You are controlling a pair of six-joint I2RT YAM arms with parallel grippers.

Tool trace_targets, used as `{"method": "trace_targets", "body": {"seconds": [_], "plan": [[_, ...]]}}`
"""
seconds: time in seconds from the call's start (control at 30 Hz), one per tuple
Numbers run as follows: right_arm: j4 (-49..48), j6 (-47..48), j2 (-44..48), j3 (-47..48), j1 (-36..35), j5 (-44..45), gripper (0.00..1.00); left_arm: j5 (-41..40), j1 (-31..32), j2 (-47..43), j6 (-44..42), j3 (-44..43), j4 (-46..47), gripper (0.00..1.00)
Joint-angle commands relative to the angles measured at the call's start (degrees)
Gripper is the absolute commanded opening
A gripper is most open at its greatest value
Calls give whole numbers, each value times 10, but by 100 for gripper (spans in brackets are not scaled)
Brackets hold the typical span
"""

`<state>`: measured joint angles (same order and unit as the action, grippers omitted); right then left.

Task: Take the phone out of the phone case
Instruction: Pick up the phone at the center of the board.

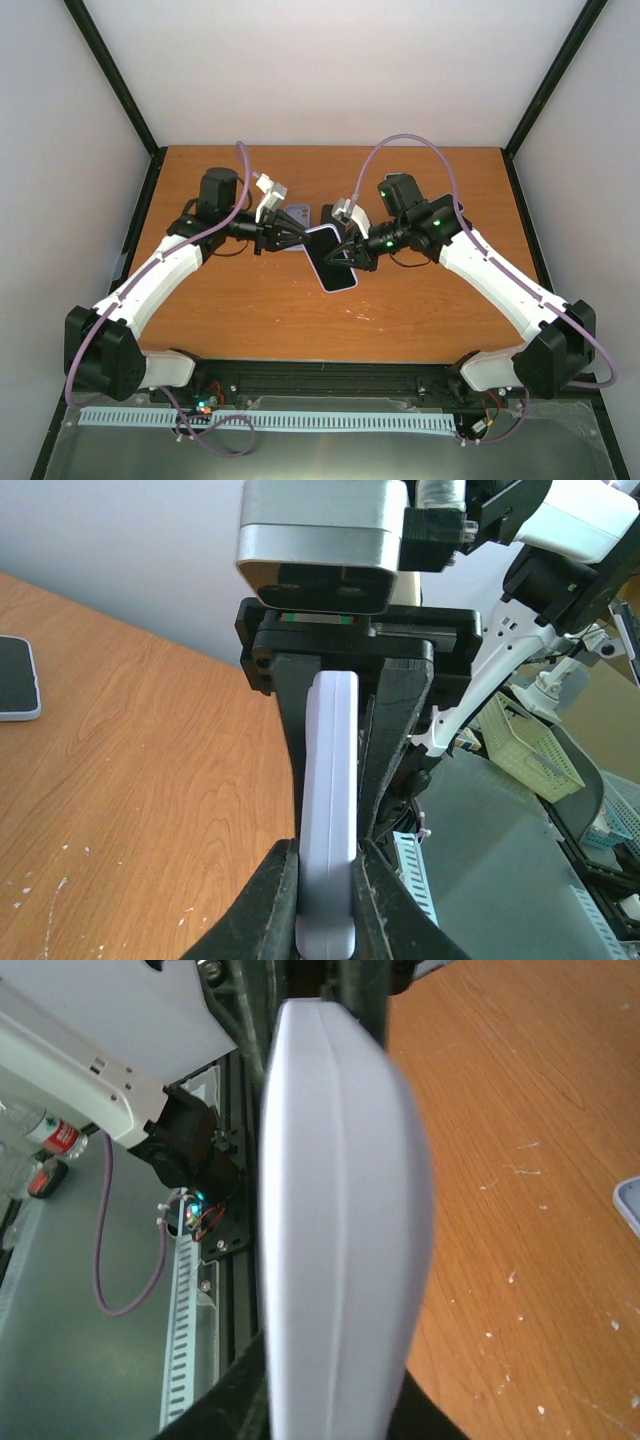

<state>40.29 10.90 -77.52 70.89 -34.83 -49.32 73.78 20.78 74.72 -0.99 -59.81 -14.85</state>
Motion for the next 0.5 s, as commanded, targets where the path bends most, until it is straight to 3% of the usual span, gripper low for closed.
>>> {"method": "trace_targets", "body": {"seconds": [0.0,0.07,0.17,0.23,0.47], "plan": [[-1,0,-7,17,-5,-3,14,11,7,1,-7,-41,9,1],[0,1,-5,18,-5,-2,7,12,7,3,-7,-43,9,3],[-1,1,0,18,-4,-8,3,20,7,2,-21,-44,3,34],[-1,2,2,18,-3,-22,3,23,7,4,-24,-46,1,44],[-16,-12,17,20,18,-43,3,11,-2,2,-5,-50,9,57]]}}
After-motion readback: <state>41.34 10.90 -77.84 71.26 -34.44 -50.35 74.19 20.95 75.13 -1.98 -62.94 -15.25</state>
